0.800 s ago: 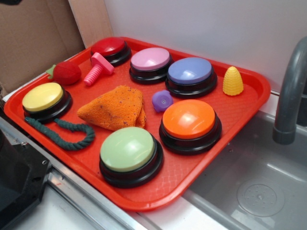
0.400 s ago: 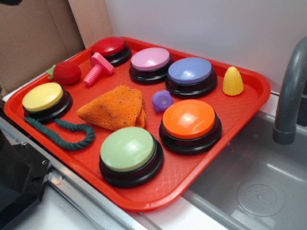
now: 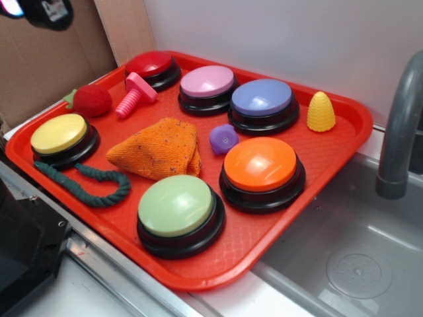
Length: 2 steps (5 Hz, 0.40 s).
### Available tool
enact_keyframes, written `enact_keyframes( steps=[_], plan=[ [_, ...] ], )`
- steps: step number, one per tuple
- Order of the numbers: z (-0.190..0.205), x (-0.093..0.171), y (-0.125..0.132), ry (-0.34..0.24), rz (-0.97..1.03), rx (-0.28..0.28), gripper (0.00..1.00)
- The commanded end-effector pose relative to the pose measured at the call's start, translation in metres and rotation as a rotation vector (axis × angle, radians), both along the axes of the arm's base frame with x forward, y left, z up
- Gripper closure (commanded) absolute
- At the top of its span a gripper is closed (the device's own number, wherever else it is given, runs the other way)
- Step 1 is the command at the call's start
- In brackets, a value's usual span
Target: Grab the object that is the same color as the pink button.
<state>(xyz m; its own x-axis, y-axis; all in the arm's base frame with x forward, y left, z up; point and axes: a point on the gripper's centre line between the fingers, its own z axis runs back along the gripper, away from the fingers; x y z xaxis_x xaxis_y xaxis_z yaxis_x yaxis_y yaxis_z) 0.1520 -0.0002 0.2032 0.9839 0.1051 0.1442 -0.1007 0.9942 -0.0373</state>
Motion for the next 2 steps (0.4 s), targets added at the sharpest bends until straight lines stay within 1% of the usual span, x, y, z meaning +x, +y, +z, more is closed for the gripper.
enact_keyframes(
  steps=[1,2],
  plan=[
    [-0.05,0.053,0.046,-0.068,0.086,0.022,0.0],
    [-0.083,0.078,0.067,-0.08,0.153,0.119,0.0]
  ],
)
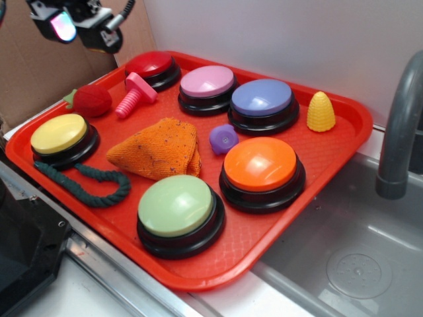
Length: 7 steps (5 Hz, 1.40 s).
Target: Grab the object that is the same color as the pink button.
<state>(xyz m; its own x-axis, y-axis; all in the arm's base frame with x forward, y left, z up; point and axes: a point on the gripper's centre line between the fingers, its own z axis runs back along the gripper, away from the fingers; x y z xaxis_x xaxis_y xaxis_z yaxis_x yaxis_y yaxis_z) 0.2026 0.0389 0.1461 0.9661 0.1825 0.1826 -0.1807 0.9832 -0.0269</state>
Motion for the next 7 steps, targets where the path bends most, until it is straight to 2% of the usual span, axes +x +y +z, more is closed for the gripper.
enact_keyframes(
  steps=[1,2,5,6,7],
  plan=[
    [-0.05,0.035,0.037,-0.028,0.109,0.131,0.0],
    [-0.079,0.043,0.05,-0.006,0.145,0.154,0.0],
    [-0.101,0.048,0.074,0.019,0.235,0.201,0.0],
    [-0.113,0.054,0.08,0.001,0.198,0.153,0.0],
    [-0.112,0.05,0.083,-0.043,0.18,0.082,0.0]
  ],
)
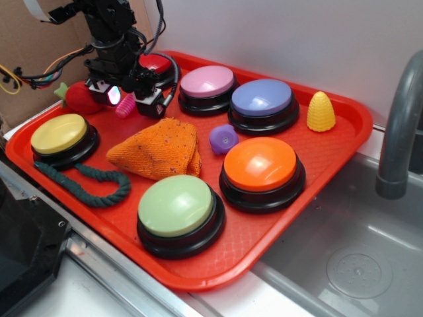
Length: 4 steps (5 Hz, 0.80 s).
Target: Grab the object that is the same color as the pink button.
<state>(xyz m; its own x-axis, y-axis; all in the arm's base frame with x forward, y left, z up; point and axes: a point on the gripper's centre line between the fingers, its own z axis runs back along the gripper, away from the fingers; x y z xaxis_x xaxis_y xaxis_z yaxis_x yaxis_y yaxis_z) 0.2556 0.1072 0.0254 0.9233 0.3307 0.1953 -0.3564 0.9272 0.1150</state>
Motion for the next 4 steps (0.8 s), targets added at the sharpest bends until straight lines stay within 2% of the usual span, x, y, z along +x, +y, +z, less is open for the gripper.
enact_keyframes(
  steps=[1,2,3,4],
  plan=[
    [0.006,-0.001,0.015,-0.075,-0.028,-0.061,0.87],
    [0.006,-0.001,0.013,-0.081,-0.021,-0.082,1.0],
    [0.014,-0.004,0.015,-0.115,-0.018,-0.064,1.0],
    [0.03,-0.003,0.011,-0.125,-0.052,-0.043,1.0]
  ],
)
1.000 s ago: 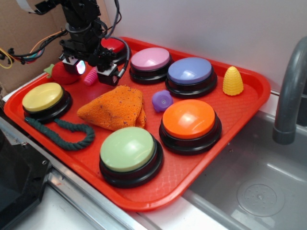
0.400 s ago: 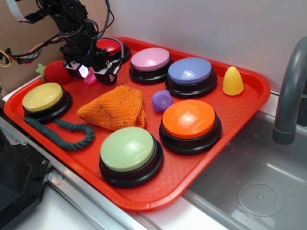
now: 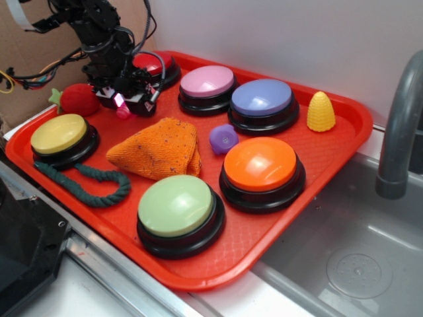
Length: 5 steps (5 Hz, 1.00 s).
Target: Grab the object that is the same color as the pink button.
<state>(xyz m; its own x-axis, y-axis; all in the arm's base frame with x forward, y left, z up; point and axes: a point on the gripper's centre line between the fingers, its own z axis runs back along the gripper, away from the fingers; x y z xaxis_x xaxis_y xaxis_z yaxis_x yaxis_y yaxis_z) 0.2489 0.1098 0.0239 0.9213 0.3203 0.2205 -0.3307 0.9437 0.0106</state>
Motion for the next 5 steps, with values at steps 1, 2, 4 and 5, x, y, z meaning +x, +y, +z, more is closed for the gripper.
enact_keyframes(
  steps=[1,2,4,5],
  plan=[
    [0.077,0.001,-0.001,-0.094,-0.042,0.007,1.0],
    [0.126,0.001,-0.023,-0.005,-0.036,-0.04,1.0],
    [0.174,-0.012,-0.086,0.129,-0.175,-0.196,1.0],
    [0.178,-0.02,-0.09,0.143,-0.164,-0.206,1.0]
  ],
)
